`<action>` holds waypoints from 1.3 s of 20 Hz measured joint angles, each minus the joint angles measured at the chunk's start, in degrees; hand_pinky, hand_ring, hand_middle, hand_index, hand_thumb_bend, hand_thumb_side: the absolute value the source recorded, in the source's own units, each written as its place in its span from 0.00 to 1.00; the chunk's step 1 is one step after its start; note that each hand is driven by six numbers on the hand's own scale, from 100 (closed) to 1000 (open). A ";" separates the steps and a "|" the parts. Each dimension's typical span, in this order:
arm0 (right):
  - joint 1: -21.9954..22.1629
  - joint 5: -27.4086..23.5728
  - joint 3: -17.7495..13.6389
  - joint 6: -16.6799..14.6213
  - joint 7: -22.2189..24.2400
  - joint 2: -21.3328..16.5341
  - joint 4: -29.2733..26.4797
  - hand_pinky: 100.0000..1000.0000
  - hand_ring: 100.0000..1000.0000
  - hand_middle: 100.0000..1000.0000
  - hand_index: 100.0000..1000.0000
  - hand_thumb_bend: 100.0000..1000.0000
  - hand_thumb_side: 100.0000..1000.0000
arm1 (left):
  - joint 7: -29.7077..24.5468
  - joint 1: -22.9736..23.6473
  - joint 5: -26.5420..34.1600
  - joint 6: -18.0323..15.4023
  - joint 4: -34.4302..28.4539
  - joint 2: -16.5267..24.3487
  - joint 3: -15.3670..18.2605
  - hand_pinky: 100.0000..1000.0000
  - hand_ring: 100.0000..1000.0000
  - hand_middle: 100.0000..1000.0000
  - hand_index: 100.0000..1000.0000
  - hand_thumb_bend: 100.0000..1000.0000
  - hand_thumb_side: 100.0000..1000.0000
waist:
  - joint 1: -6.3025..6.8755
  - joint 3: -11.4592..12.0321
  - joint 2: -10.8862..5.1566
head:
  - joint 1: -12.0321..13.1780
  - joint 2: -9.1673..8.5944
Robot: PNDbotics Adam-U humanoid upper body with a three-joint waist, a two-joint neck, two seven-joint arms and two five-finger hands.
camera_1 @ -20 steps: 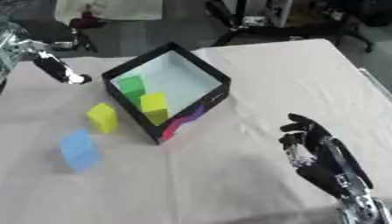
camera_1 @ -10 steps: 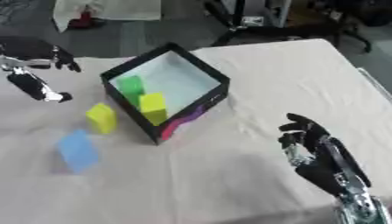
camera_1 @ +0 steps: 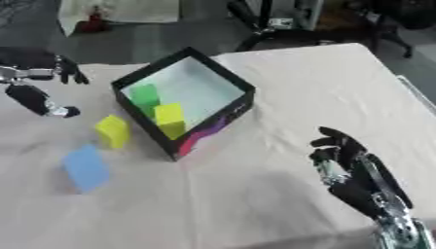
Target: Pick up objects on the table and place them in the box.
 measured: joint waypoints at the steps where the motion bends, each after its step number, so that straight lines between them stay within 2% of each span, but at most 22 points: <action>1: 0.01 0.00 0.00 0.00 0.00 0.00 0.00 0.81 0.62 0.66 0.88 0.00 0.36 | -0.69 0.09 0.97 0.69 -0.57 0.15 -0.22 0.76 0.65 0.71 0.87 0.31 0.57 | 0.03 0.00 0.00 | -0.10 0.00; 6: 0.06 0.00 0.01 0.00 0.01 -0.01 0.06 0.81 0.62 0.66 0.88 0.00 0.36 | -3.83 0.26 5.83 3.83 -2.98 0.51 -1.13 0.76 0.65 0.72 0.87 0.30 0.58 | 0.03 0.00 -0.01 | -0.41 0.00; 13: 0.23 0.03 0.02 0.05 0.09 -0.01 0.32 0.81 0.62 0.66 0.88 0.00 0.36 | -6.04 0.30 10.99 6.04 -4.81 0.41 -3.69 0.76 0.68 0.74 0.88 0.33 0.58 | 0.03 -0.20 -0.01 | -0.75 0.00; 18: 0.23 0.03 0.04 0.08 0.14 -0.01 0.35 0.81 0.62 0.66 0.88 0.00 0.36 | -6.45 0.27 9.76 6.45 -4.38 -1.60 -4.62 0.76 0.68 0.75 0.88 0.34 0.54 | 0.03 -0.35 -0.01 | -0.92 0.00; 26: 0.26 0.03 0.07 0.13 0.30 -0.01 0.62 0.81 0.62 0.66 0.88 0.00 0.36 | -5.54 0.16 3.03 5.54 0.98 -6.46 -4.07 0.76 0.69 0.76 0.88 0.35 0.48 | 0.03 -0.51 -0.01 | -1.14 0.00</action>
